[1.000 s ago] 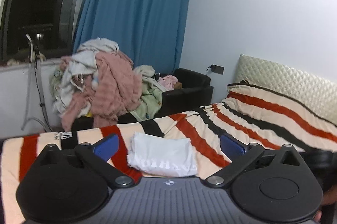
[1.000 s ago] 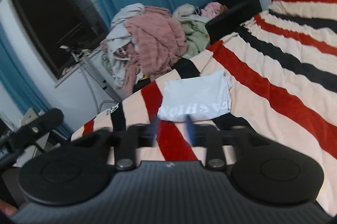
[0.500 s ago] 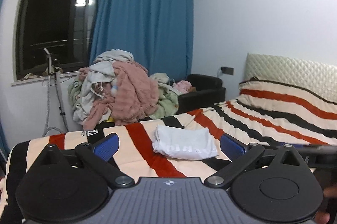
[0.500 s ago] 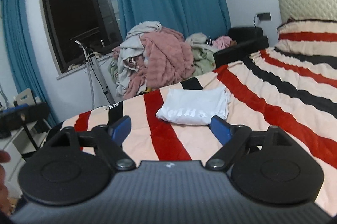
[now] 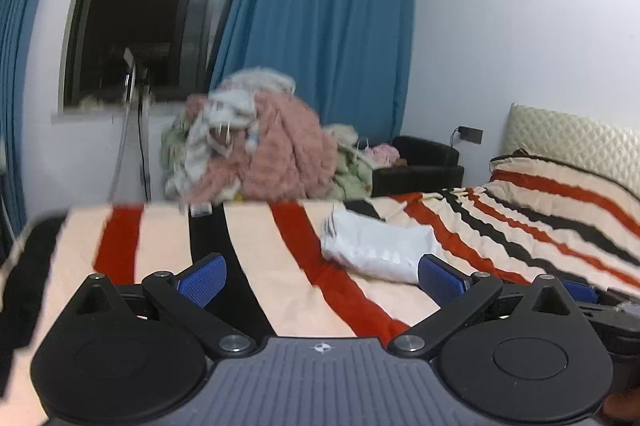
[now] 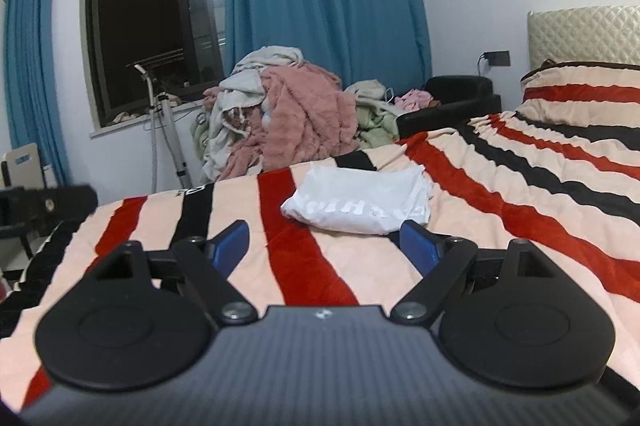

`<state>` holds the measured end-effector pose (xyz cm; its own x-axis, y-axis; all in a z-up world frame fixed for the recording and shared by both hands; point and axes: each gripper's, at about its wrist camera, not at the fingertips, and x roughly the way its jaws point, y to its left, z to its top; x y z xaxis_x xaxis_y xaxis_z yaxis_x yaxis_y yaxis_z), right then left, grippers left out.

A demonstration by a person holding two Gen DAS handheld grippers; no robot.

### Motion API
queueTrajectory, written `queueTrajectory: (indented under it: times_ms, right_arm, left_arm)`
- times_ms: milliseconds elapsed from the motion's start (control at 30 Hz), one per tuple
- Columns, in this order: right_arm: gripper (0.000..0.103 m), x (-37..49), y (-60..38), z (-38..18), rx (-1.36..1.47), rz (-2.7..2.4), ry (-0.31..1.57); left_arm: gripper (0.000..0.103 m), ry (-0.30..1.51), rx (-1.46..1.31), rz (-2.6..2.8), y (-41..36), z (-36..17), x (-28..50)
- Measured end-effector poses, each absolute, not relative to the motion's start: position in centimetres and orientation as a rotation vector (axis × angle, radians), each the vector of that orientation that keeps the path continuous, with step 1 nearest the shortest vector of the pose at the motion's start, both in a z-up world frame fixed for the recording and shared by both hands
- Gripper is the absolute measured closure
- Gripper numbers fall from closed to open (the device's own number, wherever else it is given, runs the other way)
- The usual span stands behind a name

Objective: Fold clothes

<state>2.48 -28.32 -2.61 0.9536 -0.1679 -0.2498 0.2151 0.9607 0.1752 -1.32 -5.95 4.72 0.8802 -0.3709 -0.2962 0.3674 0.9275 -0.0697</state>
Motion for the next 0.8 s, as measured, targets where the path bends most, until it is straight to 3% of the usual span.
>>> queueTrajectory:
  times_ms: [800]
  right_arm:
    - [0.019, 3.7, -27.2, -3.9, 0.134, -0.251, 0.281]
  left_arm:
    - [0.000, 0.342, 0.018, -0.346, -6.1, 2.3, -0.3]
